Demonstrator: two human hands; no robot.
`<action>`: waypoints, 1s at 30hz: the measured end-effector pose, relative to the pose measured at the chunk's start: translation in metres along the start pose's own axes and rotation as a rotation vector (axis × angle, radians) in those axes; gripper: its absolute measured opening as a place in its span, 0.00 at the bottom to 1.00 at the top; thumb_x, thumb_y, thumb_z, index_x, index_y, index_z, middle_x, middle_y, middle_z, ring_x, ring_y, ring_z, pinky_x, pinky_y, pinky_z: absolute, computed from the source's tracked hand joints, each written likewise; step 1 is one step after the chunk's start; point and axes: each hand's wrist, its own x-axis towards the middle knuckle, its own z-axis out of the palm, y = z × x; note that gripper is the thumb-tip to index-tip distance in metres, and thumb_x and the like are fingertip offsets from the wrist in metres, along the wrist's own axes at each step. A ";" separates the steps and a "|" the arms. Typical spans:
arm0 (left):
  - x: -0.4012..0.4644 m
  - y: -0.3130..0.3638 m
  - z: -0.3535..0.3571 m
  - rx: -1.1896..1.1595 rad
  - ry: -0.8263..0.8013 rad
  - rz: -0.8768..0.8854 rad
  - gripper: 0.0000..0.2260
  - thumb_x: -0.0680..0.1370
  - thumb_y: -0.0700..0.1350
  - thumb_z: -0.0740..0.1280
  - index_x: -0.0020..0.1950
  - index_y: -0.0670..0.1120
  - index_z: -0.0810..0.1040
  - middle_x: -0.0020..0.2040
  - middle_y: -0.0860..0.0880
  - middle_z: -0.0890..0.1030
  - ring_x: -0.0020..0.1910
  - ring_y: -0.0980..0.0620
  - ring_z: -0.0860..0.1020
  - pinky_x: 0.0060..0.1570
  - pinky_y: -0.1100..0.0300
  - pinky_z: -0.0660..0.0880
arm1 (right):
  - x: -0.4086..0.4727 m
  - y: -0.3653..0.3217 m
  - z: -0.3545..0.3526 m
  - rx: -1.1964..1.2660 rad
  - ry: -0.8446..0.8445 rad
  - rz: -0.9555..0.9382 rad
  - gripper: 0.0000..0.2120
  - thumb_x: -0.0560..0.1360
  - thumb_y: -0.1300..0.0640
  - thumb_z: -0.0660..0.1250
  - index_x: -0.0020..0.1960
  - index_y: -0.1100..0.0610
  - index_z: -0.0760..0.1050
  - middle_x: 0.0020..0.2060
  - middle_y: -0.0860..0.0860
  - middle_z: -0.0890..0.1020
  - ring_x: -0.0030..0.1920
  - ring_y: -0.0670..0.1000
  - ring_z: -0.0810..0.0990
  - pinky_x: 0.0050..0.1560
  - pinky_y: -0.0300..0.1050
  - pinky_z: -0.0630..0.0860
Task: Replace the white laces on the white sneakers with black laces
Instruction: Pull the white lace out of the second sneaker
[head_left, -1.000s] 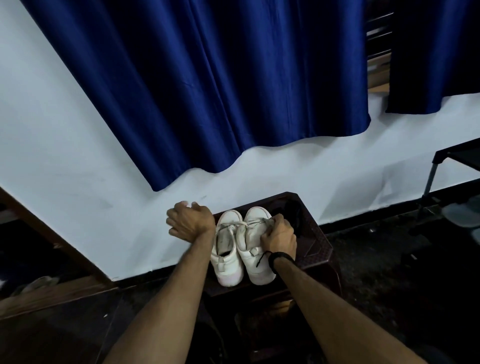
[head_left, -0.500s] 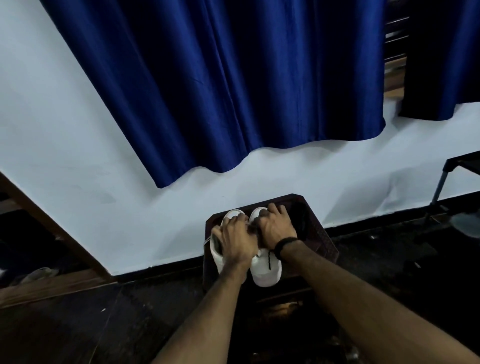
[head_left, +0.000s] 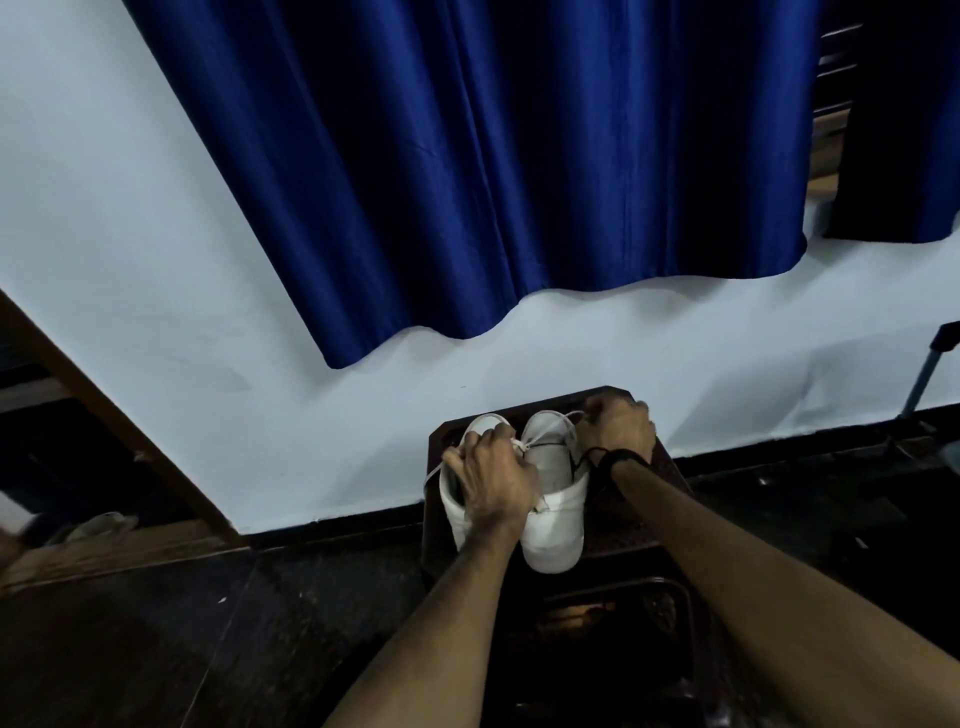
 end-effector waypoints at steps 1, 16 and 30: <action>0.000 0.000 0.000 -0.007 0.002 -0.002 0.14 0.66 0.43 0.70 0.51 0.50 0.82 0.44 0.46 0.83 0.53 0.45 0.76 0.55 0.48 0.65 | 0.001 -0.003 0.000 0.032 0.007 -0.089 0.17 0.69 0.56 0.67 0.57 0.53 0.78 0.56 0.55 0.79 0.59 0.60 0.73 0.56 0.51 0.73; 0.002 -0.003 0.007 0.031 -0.006 -0.012 0.12 0.65 0.44 0.68 0.48 0.51 0.80 0.42 0.48 0.83 0.51 0.46 0.76 0.52 0.47 0.64 | 0.021 -0.012 -0.026 0.055 0.176 0.040 0.09 0.73 0.51 0.64 0.48 0.49 0.82 0.45 0.51 0.84 0.54 0.56 0.75 0.54 0.52 0.67; 0.003 -0.002 0.007 0.044 -0.035 -0.022 0.12 0.65 0.46 0.67 0.48 0.52 0.80 0.42 0.49 0.83 0.53 0.47 0.76 0.53 0.49 0.62 | -0.008 -0.033 0.018 -0.609 -0.201 -0.778 0.15 0.77 0.46 0.59 0.52 0.52 0.81 0.49 0.51 0.82 0.59 0.53 0.71 0.60 0.50 0.61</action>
